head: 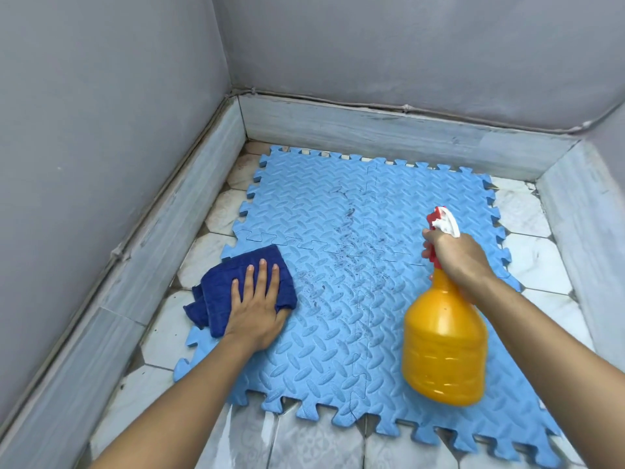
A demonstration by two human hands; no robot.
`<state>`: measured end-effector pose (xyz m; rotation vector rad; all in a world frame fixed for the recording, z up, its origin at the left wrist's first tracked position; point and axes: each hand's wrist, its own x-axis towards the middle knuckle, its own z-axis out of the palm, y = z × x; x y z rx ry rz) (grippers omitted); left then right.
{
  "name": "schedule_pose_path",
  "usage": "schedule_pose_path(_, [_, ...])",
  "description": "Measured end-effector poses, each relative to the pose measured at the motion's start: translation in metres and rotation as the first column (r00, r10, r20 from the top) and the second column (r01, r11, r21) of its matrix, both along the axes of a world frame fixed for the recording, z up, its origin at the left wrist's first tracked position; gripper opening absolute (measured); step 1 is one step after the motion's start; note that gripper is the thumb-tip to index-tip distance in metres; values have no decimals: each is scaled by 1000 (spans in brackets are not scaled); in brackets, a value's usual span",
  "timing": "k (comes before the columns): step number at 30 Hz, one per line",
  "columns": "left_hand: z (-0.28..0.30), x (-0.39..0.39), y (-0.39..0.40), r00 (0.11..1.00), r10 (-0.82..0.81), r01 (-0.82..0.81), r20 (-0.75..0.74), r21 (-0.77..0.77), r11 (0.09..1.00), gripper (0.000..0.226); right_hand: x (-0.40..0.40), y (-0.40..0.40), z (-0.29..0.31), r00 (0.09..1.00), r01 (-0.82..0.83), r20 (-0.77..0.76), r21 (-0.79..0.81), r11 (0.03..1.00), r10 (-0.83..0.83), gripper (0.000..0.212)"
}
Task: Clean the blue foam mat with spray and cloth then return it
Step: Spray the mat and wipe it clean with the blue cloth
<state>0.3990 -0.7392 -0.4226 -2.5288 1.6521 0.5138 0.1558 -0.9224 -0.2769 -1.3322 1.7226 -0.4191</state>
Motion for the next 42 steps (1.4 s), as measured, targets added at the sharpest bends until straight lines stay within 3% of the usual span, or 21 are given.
schedule_pose_path(8, [-4, 1, 1, 1000, -13, 13, 11, -17, 1000, 92, -36, -10, -7, 979, 193, -64, -42, 980, -195, 31])
schedule_pose_path(13, [-6, 1, -1, 1000, -13, 14, 3, -11, 1000, 94, -45, -13, -8, 975, 221, 30, -6, 975, -221, 29])
schedule_pose_path(15, [-6, 0, -2, 1000, -13, 13, 6, -13, 1000, 94, -45, -9, -9, 989, 150, -8, 20, 988, -150, 27])
schedule_pose_path(18, [-6, -1, -2, 1000, -14, 14, 11, -17, 1000, 94, -41, 15, -18, 980, -59, -183, 101, 993, 77, 32])
schedule_pose_path(23, [-3, -1, -2, 1000, 2, -2, -12, -29, 1000, 89, -26, 53, -26, 909, -353, -167, 186, 917, 383, 38])
schedule_pose_path(27, [5, 0, -4, 990, 60, -71, -125, -82, 994, 64, -14, 76, -22, 825, -501, -207, 161, 850, 526, 39])
schedule_pose_path(29, [8, 2, -3, 975, 91, -110, -201, -88, 990, 59, -13, 89, -22, 763, -570, -230, 203, 796, 604, 39])
schedule_pose_path(33, [9, 2, 1, 967, 102, -121, -234, -66, 990, 60, -13, 112, -23, 593, -734, -66, 365, 573, 802, 34])
schedule_pose_path(35, [9, 1, 1, 966, 113, -129, -232, -56, 990, 60, -14, 117, -23, 556, -757, -30, 393, 522, 830, 29])
schedule_pose_path(37, [10, -3, -1, 958, 142, -162, -247, -62, 985, 60, -19, 116, -25, 587, -741, -46, 372, 559, 808, 29])
schedule_pose_path(40, [9, -18, -5, 949, 148, -185, -277, -112, 976, 59, -32, 97, -21, 749, -621, -79, 261, 739, 658, 36])
schedule_pose_path(42, [7, -29, -8, 975, 75, -108, -210, -150, 983, 59, -35, 74, -12, 846, -517, -43, 180, 837, 532, 38])
